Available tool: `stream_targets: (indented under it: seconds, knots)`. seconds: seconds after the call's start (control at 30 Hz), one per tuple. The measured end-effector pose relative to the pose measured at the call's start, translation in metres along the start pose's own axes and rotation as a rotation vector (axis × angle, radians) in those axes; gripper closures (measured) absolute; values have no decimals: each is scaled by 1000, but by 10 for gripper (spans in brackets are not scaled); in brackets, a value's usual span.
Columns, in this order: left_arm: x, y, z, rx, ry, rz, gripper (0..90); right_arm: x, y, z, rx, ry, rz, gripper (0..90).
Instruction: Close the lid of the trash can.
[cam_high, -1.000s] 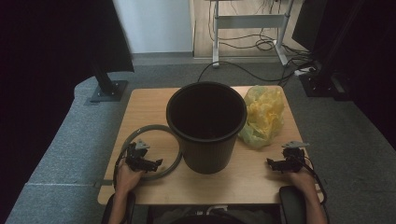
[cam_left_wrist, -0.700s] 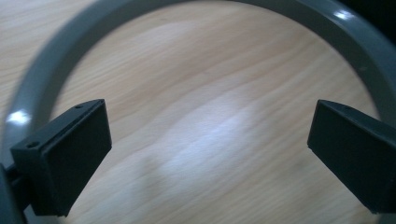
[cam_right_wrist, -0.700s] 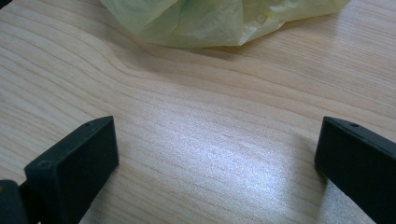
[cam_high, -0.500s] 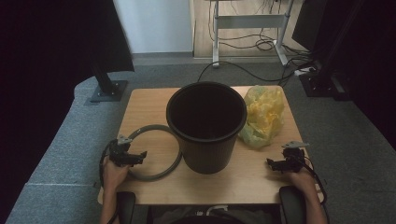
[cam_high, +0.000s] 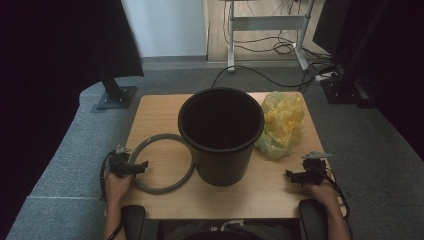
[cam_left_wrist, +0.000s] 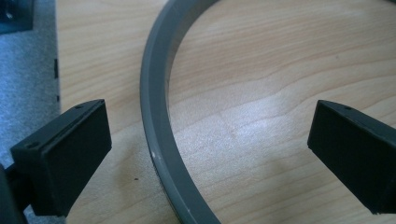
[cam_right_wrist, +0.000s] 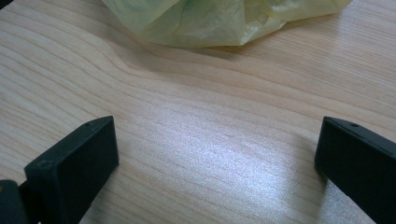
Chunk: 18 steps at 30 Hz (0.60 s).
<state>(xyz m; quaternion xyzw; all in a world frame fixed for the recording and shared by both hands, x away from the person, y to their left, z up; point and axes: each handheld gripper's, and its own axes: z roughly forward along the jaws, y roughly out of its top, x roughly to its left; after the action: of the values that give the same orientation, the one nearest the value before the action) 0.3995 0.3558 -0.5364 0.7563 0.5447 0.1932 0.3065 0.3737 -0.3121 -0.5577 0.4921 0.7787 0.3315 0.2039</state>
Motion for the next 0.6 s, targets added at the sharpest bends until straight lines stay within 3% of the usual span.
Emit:
stream_targets:
  seconds: [0.13, 0.2, 0.47, 0.53, 0.6]
  knots:
    - [-2, -1, 9, 37, -9, 3, 0, 0, 0, 0, 0, 0, 0, 0]
    - [-5, -1, 11, 42, 11, 32, 0, 0, 0, 0, 0, 1, -1, 0]
    - [-5, -1, 12, 29, 26, 10, 3, 0, 0, 0, 0, 5, -7, 0]
    - [-2, 0, 9, 19, 41, -8, 66, 1, 0, 0, 0, 6, -7, 0]
    - [1, 0, 5, 13, 62, -32, 239, 1, 0, 0, 0, 6, -8, 0]
